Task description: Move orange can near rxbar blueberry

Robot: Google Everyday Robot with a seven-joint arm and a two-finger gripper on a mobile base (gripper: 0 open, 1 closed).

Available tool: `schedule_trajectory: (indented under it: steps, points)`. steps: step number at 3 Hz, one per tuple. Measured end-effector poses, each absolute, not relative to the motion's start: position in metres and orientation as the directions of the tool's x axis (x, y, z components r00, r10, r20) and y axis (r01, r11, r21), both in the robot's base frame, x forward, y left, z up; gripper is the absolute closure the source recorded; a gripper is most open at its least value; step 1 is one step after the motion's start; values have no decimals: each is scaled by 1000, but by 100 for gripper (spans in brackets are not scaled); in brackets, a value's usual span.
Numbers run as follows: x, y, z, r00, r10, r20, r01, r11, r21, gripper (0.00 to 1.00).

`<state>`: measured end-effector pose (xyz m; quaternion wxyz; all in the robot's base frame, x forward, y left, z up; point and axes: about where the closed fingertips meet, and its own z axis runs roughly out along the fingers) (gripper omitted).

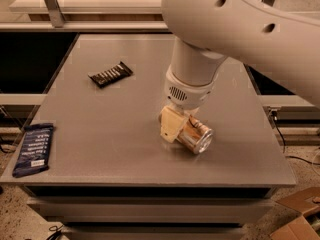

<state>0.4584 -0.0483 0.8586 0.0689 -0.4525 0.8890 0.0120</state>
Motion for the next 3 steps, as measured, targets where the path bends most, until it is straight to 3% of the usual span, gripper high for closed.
schedule_trajectory:
  steps: [2,3]
  points:
    - [462,-19,870,-472,-863,-178,-868,490,-75,87]
    - [467,11,883,-327,-922,-206,-929,354,-108,100]
